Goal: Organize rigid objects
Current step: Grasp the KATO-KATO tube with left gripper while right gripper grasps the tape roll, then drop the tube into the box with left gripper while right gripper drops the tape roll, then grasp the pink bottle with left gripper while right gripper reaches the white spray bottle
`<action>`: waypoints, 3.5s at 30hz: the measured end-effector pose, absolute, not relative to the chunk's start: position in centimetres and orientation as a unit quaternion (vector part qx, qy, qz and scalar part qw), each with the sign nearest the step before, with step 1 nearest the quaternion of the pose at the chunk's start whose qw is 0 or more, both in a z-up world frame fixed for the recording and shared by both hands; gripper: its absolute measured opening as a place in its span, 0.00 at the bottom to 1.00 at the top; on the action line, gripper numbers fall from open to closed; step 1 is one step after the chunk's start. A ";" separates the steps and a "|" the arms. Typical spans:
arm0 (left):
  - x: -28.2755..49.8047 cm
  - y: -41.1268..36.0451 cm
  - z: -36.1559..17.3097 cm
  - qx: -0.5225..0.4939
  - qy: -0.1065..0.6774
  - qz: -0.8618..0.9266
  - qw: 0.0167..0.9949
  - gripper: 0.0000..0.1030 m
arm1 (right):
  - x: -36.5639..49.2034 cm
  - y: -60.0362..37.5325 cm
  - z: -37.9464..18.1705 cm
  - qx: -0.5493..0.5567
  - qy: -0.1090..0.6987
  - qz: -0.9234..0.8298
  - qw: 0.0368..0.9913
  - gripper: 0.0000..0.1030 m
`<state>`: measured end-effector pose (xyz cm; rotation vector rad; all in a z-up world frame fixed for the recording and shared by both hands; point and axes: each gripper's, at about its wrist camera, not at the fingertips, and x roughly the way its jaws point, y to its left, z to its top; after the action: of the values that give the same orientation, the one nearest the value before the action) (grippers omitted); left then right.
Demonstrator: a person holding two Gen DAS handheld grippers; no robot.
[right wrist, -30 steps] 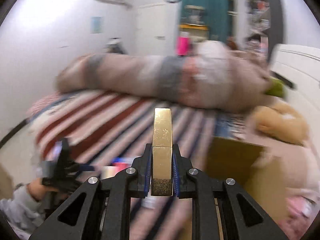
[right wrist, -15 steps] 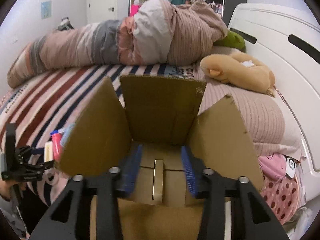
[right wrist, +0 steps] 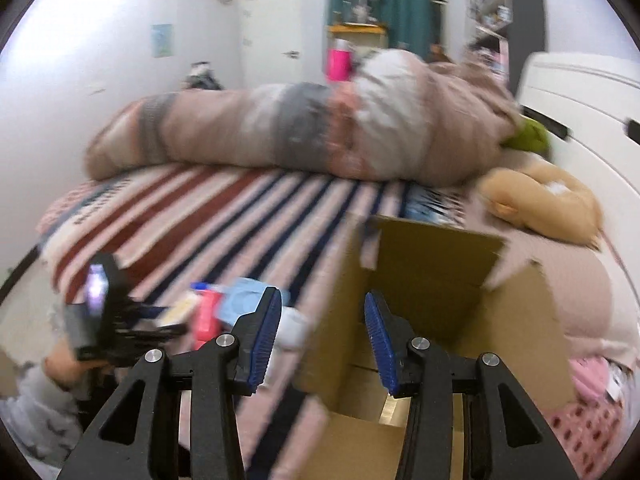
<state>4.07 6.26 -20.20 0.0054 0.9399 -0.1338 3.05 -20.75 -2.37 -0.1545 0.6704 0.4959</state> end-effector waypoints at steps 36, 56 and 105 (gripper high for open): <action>10.1 -21.8 -2.7 0.157 0.416 -0.394 0.805 0.43 | -0.9 -11.8 -19.7 -0.053 0.392 0.350 0.849 0.35; 5.7 4.5 -6.2 0.004 0.376 -0.164 0.912 0.70 | -2.5 -15.9 -5.2 -0.055 0.274 0.366 0.887 0.35; 2.7 3.4 -3.3 0.025 0.357 -0.189 0.914 0.27 | -1.9 -14.9 -5.7 -0.033 0.319 0.382 0.867 0.46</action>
<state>2.74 3.44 -3.31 0.0514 0.7351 -0.3895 -1.90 -14.90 -5.75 -0.0686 0.6688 0.7989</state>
